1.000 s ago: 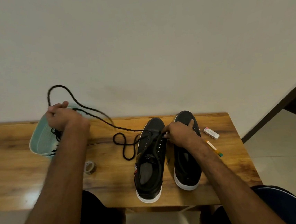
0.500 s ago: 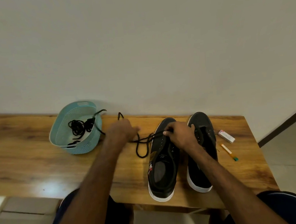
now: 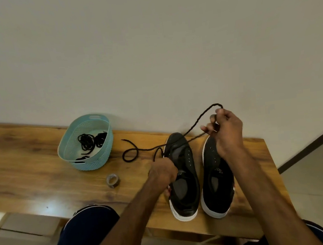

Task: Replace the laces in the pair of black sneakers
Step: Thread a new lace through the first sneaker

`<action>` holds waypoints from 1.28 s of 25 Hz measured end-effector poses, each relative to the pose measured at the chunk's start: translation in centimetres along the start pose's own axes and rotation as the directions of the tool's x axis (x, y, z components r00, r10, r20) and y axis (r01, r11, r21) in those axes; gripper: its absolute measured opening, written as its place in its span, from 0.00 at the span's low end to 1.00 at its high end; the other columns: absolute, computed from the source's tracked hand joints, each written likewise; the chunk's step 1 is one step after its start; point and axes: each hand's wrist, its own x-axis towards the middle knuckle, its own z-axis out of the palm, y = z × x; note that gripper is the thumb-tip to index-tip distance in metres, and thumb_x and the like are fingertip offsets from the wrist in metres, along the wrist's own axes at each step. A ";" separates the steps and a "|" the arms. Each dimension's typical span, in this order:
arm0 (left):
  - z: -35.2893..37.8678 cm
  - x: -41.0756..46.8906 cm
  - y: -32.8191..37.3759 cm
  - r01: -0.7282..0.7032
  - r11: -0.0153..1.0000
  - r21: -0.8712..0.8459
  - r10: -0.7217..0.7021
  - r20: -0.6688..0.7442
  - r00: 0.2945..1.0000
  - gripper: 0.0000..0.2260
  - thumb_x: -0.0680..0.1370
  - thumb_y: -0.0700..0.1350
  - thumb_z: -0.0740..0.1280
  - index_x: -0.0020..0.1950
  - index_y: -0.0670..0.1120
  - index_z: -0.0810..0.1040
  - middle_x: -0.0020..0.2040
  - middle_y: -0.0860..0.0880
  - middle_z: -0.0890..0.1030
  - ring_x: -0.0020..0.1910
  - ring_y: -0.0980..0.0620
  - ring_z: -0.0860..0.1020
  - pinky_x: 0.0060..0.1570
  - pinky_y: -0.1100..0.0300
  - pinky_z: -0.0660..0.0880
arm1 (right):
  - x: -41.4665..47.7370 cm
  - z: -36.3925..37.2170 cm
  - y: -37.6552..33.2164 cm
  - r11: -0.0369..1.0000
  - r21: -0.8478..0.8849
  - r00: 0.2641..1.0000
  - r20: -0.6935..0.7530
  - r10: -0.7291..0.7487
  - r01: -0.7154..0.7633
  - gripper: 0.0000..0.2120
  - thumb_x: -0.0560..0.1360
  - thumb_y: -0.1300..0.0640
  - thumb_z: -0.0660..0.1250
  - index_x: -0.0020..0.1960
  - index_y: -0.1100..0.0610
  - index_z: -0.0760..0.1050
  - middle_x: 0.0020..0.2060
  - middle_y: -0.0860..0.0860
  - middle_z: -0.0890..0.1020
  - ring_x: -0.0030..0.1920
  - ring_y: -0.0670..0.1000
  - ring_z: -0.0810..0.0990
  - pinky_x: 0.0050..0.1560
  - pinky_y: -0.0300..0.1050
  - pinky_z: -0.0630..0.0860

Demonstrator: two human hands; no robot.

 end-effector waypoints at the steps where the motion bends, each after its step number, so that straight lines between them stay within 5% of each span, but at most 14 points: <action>1: 0.0 0.0 0.1 0.006 0.999 -0.032 -0.006 0.010 1.000 0.10 0.81 0.45 0.61 0.50 0.39 0.77 0.51 0.42 0.83 0.49 0.45 0.83 0.54 0.52 0.80 | 0.2 -0.5 0.2 0.985 -0.159 0.998 -0.001 -0.067 0.066 0.04 0.83 0.59 0.61 0.58 0.55 0.68 0.31 0.51 0.77 0.26 0.49 0.74 0.32 0.49 0.78; 2: 0.1 0.0 0.3 0.014 0.999 -0.052 -0.013 0.011 1.000 0.10 0.82 0.45 0.60 0.48 0.40 0.76 0.50 0.42 0.83 0.48 0.46 0.83 0.54 0.52 0.81 | 0.2 -0.9 0.9 0.895 -0.413 0.986 0.057 -0.160 0.169 0.08 0.83 0.58 0.61 0.61 0.51 0.66 0.33 0.51 0.79 0.27 0.50 0.75 0.32 0.48 0.76; 4: 0.2 -0.2 0.4 0.020 0.996 -0.087 -0.020 0.002 1.000 0.10 0.82 0.45 0.60 0.43 0.42 0.74 0.48 0.43 0.83 0.47 0.46 0.83 0.53 0.53 0.81 | -0.1 -1.1 3.3 0.446 -0.810 0.924 0.331 -0.190 0.381 0.12 0.82 0.58 0.61 0.63 0.47 0.65 0.44 0.52 0.80 0.37 0.51 0.79 0.36 0.49 0.78; 6: 0.3 -0.2 0.3 0.028 0.995 -0.101 -0.028 -0.004 1.000 0.12 0.82 0.45 0.60 0.40 0.43 0.72 0.44 0.44 0.81 0.44 0.47 0.83 0.49 0.54 0.82 | -0.5 -0.2 6.4 0.054 -0.857 0.856 0.515 0.041 0.513 0.11 0.81 0.57 0.61 0.63 0.48 0.72 0.57 0.52 0.73 0.51 0.53 0.77 0.45 0.51 0.79; 8: 0.5 0.2 0.3 0.011 0.998 -0.070 -0.012 -0.012 1.000 0.10 0.81 0.45 0.60 0.44 0.41 0.75 0.43 0.44 0.80 0.40 0.48 0.80 0.43 0.57 0.80 | -0.9 0.9 8.9 -0.104 -0.833 0.829 0.514 0.221 0.544 0.13 0.81 0.55 0.62 0.64 0.52 0.75 0.63 0.53 0.69 0.62 0.56 0.71 0.54 0.54 0.77; 11: 0.7 0.6 0.1 -0.016 0.999 -0.041 0.015 -0.021 1.000 0.11 0.82 0.44 0.59 0.49 0.40 0.78 0.44 0.44 0.80 0.40 0.48 0.80 0.43 0.57 0.80 | -0.9 1.3 10.0 -0.109 -0.845 0.845 0.497 0.198 0.523 0.12 0.80 0.54 0.63 0.62 0.53 0.78 0.61 0.53 0.72 0.63 0.55 0.70 0.53 0.52 0.77; 15: 0.9 1.0 0.2 -0.025 0.999 0.045 0.027 -0.026 0.999 0.10 0.81 0.43 0.60 0.44 0.41 0.76 0.44 0.44 0.80 0.39 0.49 0.79 0.36 0.59 0.78 | -0.3 0.5 6.8 0.340 -0.872 0.935 0.342 -0.093 0.353 0.03 0.78 0.56 0.68 0.47 0.52 0.80 0.49 0.46 0.76 0.52 0.49 0.77 0.51 0.48 0.76; 18: 1.2 1.5 0.2 -0.033 0.994 0.101 0.035 -0.017 0.999 0.10 0.81 0.44 0.62 0.42 0.44 0.74 0.51 0.46 0.83 0.46 0.50 0.82 0.33 0.62 0.69 | 0.5 0.0 0.6 0.847 -0.448 0.958 0.115 -0.262 0.286 0.06 0.79 0.61 0.66 0.44 0.54 0.78 0.43 0.47 0.81 0.46 0.46 0.81 0.40 0.41 0.75; 21: 1.5 1.7 0.1 -0.055 0.984 0.169 0.057 -0.004 0.998 0.10 0.82 0.45 0.61 0.43 0.43 0.75 0.48 0.47 0.83 0.42 0.51 0.80 0.36 0.61 0.70 | 0.4 -1.3 -4.2 0.973 -0.035 0.973 -0.026 -0.228 0.227 0.11 0.82 0.62 0.61 0.42 0.54 0.74 0.40 0.48 0.84 0.40 0.45 0.80 0.26 0.36 0.59; 23: 1.5 1.7 0.2 -0.051 0.983 0.175 0.054 -0.011 0.998 0.09 0.82 0.45 0.61 0.51 0.42 0.78 0.44 0.48 0.81 0.39 0.51 0.78 0.36 0.61 0.71 | 0.1 -2.2 -4.5 0.981 -0.038 0.979 -0.067 -0.195 0.193 0.10 0.82 0.61 0.60 0.43 0.54 0.72 0.35 0.48 0.83 0.36 0.47 0.77 0.26 0.38 0.58; 25: 1.6 1.8 0.3 -0.046 0.983 0.176 0.049 -0.012 0.999 0.09 0.81 0.45 0.62 0.55 0.42 0.79 0.45 0.47 0.80 0.40 0.51 0.77 0.36 0.61 0.71 | 0.2 -2.3 -2.6 0.905 -0.373 0.976 0.017 -0.216 0.206 0.03 0.81 0.57 0.63 0.48 0.54 0.73 0.33 0.49 0.82 0.34 0.50 0.78 0.28 0.41 0.68; 27: 1.6 1.7 0.5 -0.048 0.985 0.166 0.053 -0.027 0.998 0.09 0.81 0.45 0.62 0.54 0.41 0.78 0.46 0.45 0.80 0.38 0.52 0.76 0.38 0.61 0.73 | -0.1 -1.5 0.7 0.484 -0.814 0.947 0.276 -0.164 0.322 0.09 0.80 0.50 0.65 0.57 0.51 0.71 0.41 0.51 0.81 0.40 0.54 0.80 0.39 0.48 0.78; 29: 1.5 1.5 0.5 -0.034 0.987 0.157 0.036 -0.009 0.999 0.09 0.82 0.44 0.61 0.53 0.40 0.78 0.43 0.45 0.80 0.34 0.52 0.76 0.40 0.60 0.76 | -0.6 0.0 4.4 0.088 -0.873 0.875 0.483 0.026 0.479 0.15 0.80 0.50 0.65 0.65 0.48 0.68 0.52 0.53 0.79 0.50 0.57 0.80 0.49 0.52 0.77; 32: 1.3 1.5 0.7 -0.042 0.981 0.189 0.045 -0.011 0.999 0.10 0.82 0.44 0.61 0.54 0.40 0.78 0.44 0.45 0.81 0.39 0.48 0.80 0.43 0.58 0.78 | -1.1 1.5 8.5 -0.096 -0.824 0.817 0.527 0.234 0.559 0.16 0.80 0.56 0.62 0.67 0.52 0.72 0.60 0.54 0.75 0.55 0.59 0.79 0.52 0.53 0.76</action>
